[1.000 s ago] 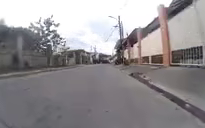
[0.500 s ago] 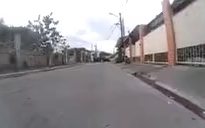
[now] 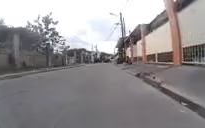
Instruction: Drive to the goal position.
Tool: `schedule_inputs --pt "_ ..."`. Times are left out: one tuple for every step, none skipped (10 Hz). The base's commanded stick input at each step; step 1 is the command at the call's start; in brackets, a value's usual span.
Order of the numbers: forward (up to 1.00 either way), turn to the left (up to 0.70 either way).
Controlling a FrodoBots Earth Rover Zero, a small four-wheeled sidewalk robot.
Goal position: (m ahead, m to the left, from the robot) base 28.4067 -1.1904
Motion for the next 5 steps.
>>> schedule_inputs --pt "0.68 0.00" --pt "0.68 0.00" --pt "0.68 0.00" --pt "0.68 0.00" --pt "0.68 0.00"
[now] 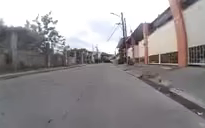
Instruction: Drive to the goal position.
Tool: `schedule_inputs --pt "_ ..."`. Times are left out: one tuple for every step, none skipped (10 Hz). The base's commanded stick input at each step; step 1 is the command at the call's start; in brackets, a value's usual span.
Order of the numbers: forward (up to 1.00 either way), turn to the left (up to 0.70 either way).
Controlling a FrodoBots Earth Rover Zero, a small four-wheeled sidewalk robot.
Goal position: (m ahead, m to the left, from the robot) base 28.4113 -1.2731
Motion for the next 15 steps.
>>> schedule_inputs --pt "0.68 0.00" --pt "0.68 0.00" --pt "0.68 0.00" --pt "0.68 0.00" --pt "0.68 0.00" --pt "0.68 0.00" --pt "0.68 0.00" --pt "0.68 0.00" --pt "0.68 0.00" --pt "0.68 0.00" --pt "0.68 0.00" --pt "0.68 0.00" --pt "0.68 0.00" --pt "0.68 0.00" --pt "0.68 0.00"
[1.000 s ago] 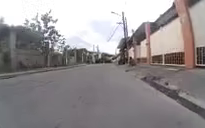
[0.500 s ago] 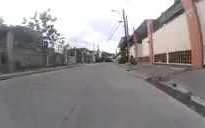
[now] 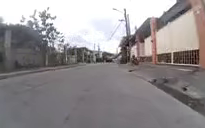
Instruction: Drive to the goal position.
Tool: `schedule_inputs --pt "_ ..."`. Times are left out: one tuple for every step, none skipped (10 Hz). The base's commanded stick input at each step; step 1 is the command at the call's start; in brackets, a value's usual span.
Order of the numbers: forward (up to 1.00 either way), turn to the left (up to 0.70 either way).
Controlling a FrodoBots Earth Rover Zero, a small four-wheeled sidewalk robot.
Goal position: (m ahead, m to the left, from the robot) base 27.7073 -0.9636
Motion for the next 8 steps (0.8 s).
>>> schedule_inputs --pt "0.68 0.00" --pt "0.68 0.00" --pt "0.68 0.00" --pt "0.68 0.00" --pt "0.68 -0.17" --pt "0.68 -0.32" --pt "0.68 -0.34" --pt "0.68 -0.31"
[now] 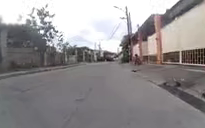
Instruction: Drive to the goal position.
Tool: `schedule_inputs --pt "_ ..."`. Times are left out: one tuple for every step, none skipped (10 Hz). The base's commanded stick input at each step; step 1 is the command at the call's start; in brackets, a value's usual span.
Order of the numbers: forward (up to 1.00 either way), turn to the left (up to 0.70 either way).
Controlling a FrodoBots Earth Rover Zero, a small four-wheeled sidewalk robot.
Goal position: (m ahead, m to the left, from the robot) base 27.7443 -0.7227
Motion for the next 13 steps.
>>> schedule_inputs --pt "0.68 -0.16" --pt "0.68 0.00" --pt "0.68 0.00" --pt "0.68 0.00" --pt "0.68 0.00" --pt "0.68 0.00" --pt "0.68 0.00" --pt "0.68 0.00" --pt "0.68 0.00" --pt "0.68 0.00" --pt "0.68 0.00" --pt "0.68 -0.04" --pt "0.68 -0.20"
